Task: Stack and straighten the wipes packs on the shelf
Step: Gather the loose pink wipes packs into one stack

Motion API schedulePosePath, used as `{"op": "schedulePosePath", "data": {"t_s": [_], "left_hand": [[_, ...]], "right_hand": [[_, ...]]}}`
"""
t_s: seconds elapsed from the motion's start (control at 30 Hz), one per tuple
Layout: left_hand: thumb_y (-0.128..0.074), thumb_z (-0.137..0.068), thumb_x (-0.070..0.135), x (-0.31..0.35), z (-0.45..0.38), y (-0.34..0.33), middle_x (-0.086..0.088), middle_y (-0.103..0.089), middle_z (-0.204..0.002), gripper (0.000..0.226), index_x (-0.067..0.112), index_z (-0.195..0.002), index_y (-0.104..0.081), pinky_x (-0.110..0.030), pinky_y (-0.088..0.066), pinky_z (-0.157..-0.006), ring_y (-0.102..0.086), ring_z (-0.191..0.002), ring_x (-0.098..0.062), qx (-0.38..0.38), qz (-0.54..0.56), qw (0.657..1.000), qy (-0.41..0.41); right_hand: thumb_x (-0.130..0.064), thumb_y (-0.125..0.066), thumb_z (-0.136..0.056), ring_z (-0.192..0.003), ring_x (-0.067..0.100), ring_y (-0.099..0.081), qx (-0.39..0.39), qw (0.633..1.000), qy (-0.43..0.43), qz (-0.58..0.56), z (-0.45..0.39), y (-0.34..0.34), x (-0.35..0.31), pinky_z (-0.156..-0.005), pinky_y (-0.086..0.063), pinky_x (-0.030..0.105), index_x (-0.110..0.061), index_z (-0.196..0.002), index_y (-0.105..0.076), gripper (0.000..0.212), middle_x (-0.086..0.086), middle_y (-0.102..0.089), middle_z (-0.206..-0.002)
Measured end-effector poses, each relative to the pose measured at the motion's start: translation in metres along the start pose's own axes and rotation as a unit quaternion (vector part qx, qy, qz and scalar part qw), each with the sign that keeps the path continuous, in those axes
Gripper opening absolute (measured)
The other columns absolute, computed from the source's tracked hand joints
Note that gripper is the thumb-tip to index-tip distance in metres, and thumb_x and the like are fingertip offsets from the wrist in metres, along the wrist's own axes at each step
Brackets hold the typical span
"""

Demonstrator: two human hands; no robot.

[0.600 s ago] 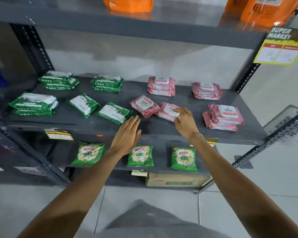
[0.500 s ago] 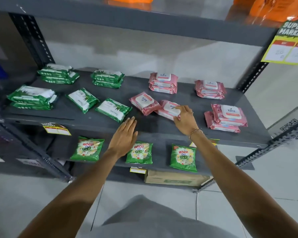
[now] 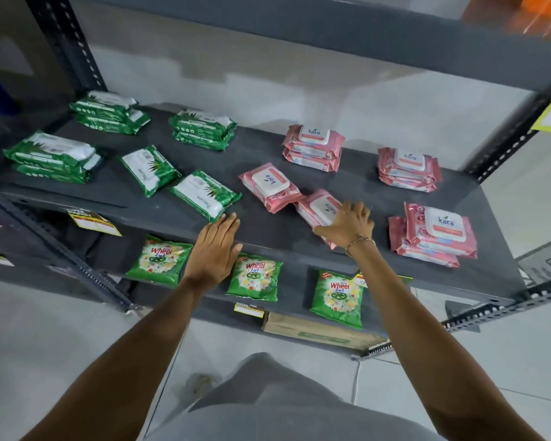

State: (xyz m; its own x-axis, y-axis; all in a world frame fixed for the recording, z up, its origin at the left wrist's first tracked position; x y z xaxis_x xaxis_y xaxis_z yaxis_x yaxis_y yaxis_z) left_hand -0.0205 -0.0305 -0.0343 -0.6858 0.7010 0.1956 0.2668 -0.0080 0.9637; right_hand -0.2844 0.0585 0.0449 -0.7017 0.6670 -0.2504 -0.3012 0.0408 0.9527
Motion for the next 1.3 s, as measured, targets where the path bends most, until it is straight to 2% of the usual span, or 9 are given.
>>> {"op": "schedulePosePath", "data": {"t_s": [0.13,0.27,0.47,0.57,0.77,1.03,1.13,1.23,1.3], "left_hand": [[-0.029,-0.098,0.037,0.001,-0.002,0.0,-0.016,-0.049,-0.144,0.057,0.0,-0.136,-0.049,-0.048,-0.038,-0.105,-0.047,-0.132,-0.034,-0.011,-0.018,1.0,-0.005],[-0.017,-0.101,0.04,0.0,0.0,-0.001,-0.016,-0.053,-0.141,0.062,0.0,-0.134,-0.053,-0.045,-0.04,-0.104,-0.05,-0.13,-0.032,-0.002,-0.034,0.999,-0.018],[-0.039,-0.093,0.034,-0.003,-0.001,-0.004,-0.014,-0.059,-0.135,0.052,0.002,-0.128,-0.058,-0.041,-0.037,-0.103,-0.055,-0.124,-0.03,0.072,-0.036,0.996,-0.044],[-0.037,-0.095,0.035,-0.005,-0.002,-0.007,-0.014,-0.061,-0.131,0.051,0.002,-0.125,-0.061,-0.042,-0.045,-0.099,-0.059,-0.121,-0.03,0.1,-0.04,0.992,-0.059],[-0.013,-0.102,0.04,-0.009,-0.007,-0.012,-0.014,-0.065,-0.127,0.066,0.003,-0.121,-0.064,-0.044,-0.049,-0.095,-0.062,-0.117,-0.03,0.125,-0.069,0.987,-0.079],[-0.023,-0.101,0.039,-0.01,-0.007,-0.02,-0.015,-0.063,-0.128,0.058,0.002,-0.125,-0.061,-0.043,-0.048,-0.097,-0.06,-0.119,-0.031,0.125,-0.093,0.985,-0.077],[-0.039,-0.094,0.034,-0.003,-0.006,-0.016,-0.016,-0.062,-0.128,0.049,0.002,-0.125,-0.06,-0.045,-0.043,-0.1,-0.058,-0.119,-0.032,0.12,-0.039,0.992,-0.03],[-0.038,-0.096,0.031,0.028,-0.006,-0.002,-0.017,-0.061,-0.125,0.045,0.001,-0.123,-0.058,-0.043,-0.045,-0.098,-0.059,-0.114,-0.032,0.124,0.073,0.987,-0.073],[-0.033,-0.099,0.035,0.057,-0.015,0.011,-0.019,-0.052,-0.138,0.053,-0.001,-0.136,-0.047,-0.038,-0.04,-0.106,-0.05,-0.127,-0.029,0.104,0.163,0.979,-0.07]], "right_hand": [[-0.05,-0.074,-0.059,-0.126,0.038,-0.035,-0.027,0.995,-0.092,-0.041,0.004,0.007,0.011,-0.1,-0.037,0.042,-0.001,-0.129,-0.044,0.09,0.02,-0.042,-0.134],[-0.049,-0.069,-0.064,-0.124,0.036,-0.04,0.014,0.99,-0.112,-0.088,0.006,0.017,0.005,-0.099,-0.038,0.042,0.0,-0.13,-0.042,0.087,0.019,-0.045,-0.132],[-0.044,-0.072,-0.063,-0.108,0.036,-0.051,0.116,0.981,-0.011,-0.154,0.008,0.032,-0.038,-0.086,-0.043,0.039,0.002,-0.111,-0.046,0.071,0.017,-0.053,-0.115],[-0.047,-0.073,-0.062,-0.104,0.033,-0.053,0.101,0.983,0.034,-0.15,0.002,0.029,-0.062,-0.08,-0.041,0.034,-0.002,-0.109,-0.047,0.07,0.014,-0.054,-0.111],[-0.046,-0.072,-0.065,-0.114,0.033,-0.05,0.066,0.986,0.09,-0.125,-0.012,0.02,-0.098,-0.091,-0.048,0.044,-0.006,-0.122,-0.043,0.075,0.013,-0.052,-0.122],[-0.05,-0.067,-0.067,-0.113,0.03,-0.049,0.047,0.993,0.103,-0.026,-0.026,0.018,-0.123,-0.088,-0.05,0.045,-0.008,-0.124,-0.041,0.075,0.012,-0.05,-0.121],[-0.062,-0.063,-0.067,-0.108,0.029,-0.053,-0.003,0.994,0.109,-0.006,-0.03,0.019,-0.122,-0.087,-0.051,0.046,-0.01,-0.125,-0.043,0.08,0.01,-0.052,-0.118],[-0.074,-0.048,-0.069,-0.091,0.023,-0.064,-0.044,0.982,0.089,-0.158,-0.034,0.024,-0.117,-0.082,-0.053,0.041,-0.016,-0.099,-0.061,0.067,0.005,-0.067,-0.099],[-0.068,-0.038,-0.082,-0.092,0.022,-0.065,-0.049,0.965,0.07,-0.249,-0.04,0.029,-0.109,-0.086,-0.051,0.039,-0.019,-0.103,-0.062,0.058,0.003,-0.069,-0.104]]}}
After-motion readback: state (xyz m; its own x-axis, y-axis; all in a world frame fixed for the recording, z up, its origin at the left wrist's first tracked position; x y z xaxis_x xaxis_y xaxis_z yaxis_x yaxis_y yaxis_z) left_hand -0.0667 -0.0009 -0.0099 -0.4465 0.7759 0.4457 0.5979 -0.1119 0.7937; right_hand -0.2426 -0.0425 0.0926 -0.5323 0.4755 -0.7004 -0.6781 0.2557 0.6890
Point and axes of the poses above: each hand's wrist, its own z-axis away from the middle knuckle, its own y-axis out of the back of the hand, x = y × z, the point moved 3 cm from there along -z, towards the middle knuckle
